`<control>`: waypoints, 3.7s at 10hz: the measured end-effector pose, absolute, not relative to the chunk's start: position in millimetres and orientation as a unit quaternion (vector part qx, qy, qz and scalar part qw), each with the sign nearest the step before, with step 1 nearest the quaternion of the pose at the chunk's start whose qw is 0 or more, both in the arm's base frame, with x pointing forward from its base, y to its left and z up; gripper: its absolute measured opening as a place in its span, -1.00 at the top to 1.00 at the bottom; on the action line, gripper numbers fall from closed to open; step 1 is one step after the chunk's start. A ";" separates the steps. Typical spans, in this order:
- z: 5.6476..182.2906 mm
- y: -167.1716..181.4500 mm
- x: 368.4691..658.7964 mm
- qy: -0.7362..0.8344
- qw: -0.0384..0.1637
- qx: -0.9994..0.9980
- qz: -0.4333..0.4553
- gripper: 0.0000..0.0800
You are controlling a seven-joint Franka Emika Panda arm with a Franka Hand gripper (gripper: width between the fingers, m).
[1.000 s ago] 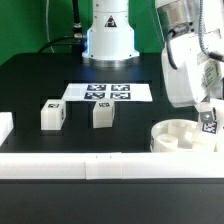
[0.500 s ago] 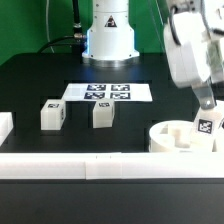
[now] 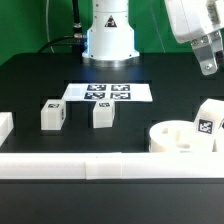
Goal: Assemble stool
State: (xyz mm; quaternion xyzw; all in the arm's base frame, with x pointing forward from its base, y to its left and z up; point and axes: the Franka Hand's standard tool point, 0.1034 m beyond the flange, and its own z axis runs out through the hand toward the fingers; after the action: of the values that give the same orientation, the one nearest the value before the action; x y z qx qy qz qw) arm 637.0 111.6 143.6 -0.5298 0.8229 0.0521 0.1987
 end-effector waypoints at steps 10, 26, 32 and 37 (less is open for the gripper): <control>133.4 97.4 632.4 0.522 0.173 -0.835 0.016 -0.62; 95.5 1.1 598.3 0.031 0.072 -0.994 -0.078 -0.62; 72.3 -27.0 569.9 0.045 0.050 -0.995 -0.075 -0.62; 61.5 -49.0 555.2 0.022 0.035 -0.996 -0.078 -0.62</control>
Offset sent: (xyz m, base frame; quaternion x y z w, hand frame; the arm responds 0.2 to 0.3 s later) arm -0.0027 -0.0168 -0.0065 -0.0925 -0.0094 -0.2765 0.9565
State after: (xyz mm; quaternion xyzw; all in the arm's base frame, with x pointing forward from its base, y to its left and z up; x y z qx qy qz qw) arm 555.2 -49.0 61.5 -0.9961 0.0221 -0.0783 0.0355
